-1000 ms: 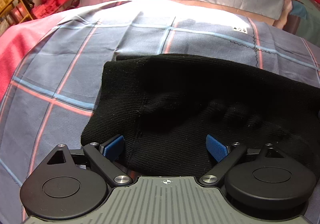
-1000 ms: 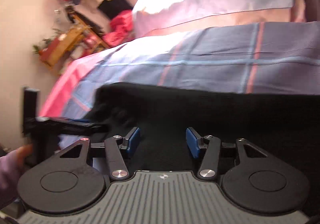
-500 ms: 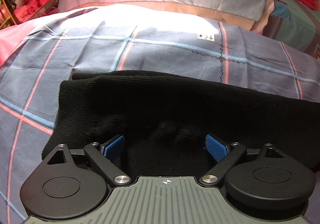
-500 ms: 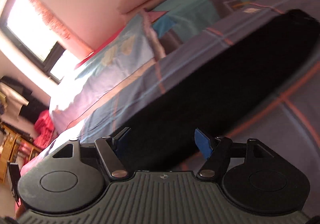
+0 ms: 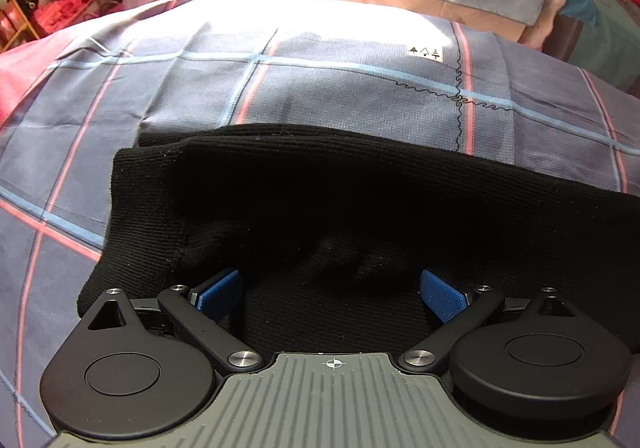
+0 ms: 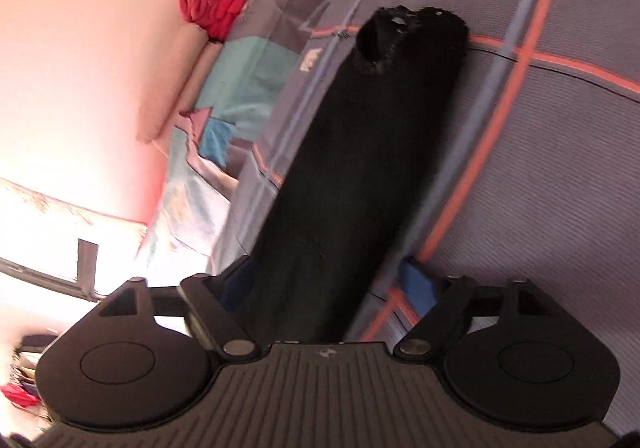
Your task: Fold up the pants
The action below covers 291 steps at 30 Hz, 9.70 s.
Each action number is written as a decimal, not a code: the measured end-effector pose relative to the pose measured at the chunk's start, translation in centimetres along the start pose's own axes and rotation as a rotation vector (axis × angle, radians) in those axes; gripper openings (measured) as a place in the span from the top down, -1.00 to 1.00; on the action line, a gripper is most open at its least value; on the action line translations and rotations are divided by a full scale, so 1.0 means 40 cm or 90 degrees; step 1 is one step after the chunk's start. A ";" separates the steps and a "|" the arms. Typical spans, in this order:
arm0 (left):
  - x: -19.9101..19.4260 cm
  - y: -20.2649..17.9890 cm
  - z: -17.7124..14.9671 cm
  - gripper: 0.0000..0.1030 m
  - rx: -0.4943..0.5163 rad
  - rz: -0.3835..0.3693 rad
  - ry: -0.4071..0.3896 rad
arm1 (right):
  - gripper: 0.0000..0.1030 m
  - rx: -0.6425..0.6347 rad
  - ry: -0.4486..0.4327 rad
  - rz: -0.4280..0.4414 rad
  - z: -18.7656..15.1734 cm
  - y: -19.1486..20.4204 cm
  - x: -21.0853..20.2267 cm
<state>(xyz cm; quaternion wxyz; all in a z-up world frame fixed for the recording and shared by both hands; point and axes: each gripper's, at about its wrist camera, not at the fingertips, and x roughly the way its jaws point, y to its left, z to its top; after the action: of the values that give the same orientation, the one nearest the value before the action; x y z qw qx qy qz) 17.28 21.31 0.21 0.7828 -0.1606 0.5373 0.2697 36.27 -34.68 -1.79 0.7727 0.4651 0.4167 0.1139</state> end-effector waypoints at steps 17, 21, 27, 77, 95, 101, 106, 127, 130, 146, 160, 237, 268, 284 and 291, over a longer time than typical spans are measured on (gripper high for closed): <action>0.002 -0.018 0.007 -1.00 -0.010 0.042 0.018 | -0.40 -0.005 -0.059 0.044 0.016 0.008 0.033; 0.002 -0.016 0.007 -1.00 -0.011 0.040 0.019 | -0.28 -0.033 0.002 0.070 -0.011 0.013 0.058; 0.003 -0.017 0.008 -1.00 -0.009 0.040 0.020 | 0.27 0.037 -0.042 0.044 0.015 0.000 0.082; -0.054 -0.361 -0.046 -1.00 0.123 -0.036 -0.059 | -0.27 -1.294 -0.178 -0.213 -0.725 0.283 0.163; -0.056 -0.375 -0.036 -1.00 0.146 -0.030 -0.054 | -0.57 -1.046 -0.151 -0.284 -0.458 0.290 0.156; -0.051 -0.393 -0.030 -1.00 0.148 -0.016 -0.053 | -0.34 -1.132 -0.199 -0.243 -0.532 0.285 0.099; -0.051 -0.385 -0.027 -1.00 0.141 -0.027 -0.043 | -0.47 -1.144 -0.100 -0.274 -0.500 0.261 0.129; -0.072 -0.325 -0.006 -1.00 0.143 -0.097 -0.028 | -0.48 -0.827 0.107 -0.064 -0.422 0.430 0.187; -0.108 -0.284 -0.008 -1.00 0.122 -0.163 -0.041 | -0.56 -0.868 0.163 -0.121 -0.437 0.402 0.253; -0.237 0.343 -0.245 -1.00 -0.338 0.088 -0.077 | -0.73 -1.080 0.197 0.125 -0.934 0.614 0.172; -0.281 0.529 -0.492 -1.00 -0.458 0.145 -0.063 | -0.77 -1.316 0.151 0.122 -1.491 0.645 0.301; -0.053 -0.317 -0.092 -1.00 0.113 -0.232 -0.002 | -0.31 -0.691 0.078 0.007 -0.399 0.476 0.106; -0.071 -0.371 -0.073 -1.00 0.129 -0.320 0.010 | 0.13 -0.419 0.262 0.041 -0.227 0.276 0.092; -0.377 -0.340 -0.374 -1.00 0.273 -0.357 -0.028 | 0.11 -0.333 0.232 0.033 -0.284 0.131 -0.399; -0.236 -0.282 -0.471 -1.00 0.189 -0.273 0.051 | -0.35 -0.384 0.112 -0.156 -0.321 0.045 -0.462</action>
<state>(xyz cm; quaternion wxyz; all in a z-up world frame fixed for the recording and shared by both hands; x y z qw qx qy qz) 7.17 -0.28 1.55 0.8150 -0.1646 0.5555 0.0093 15.42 -36.12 6.78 0.8446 0.1503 0.4820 0.1782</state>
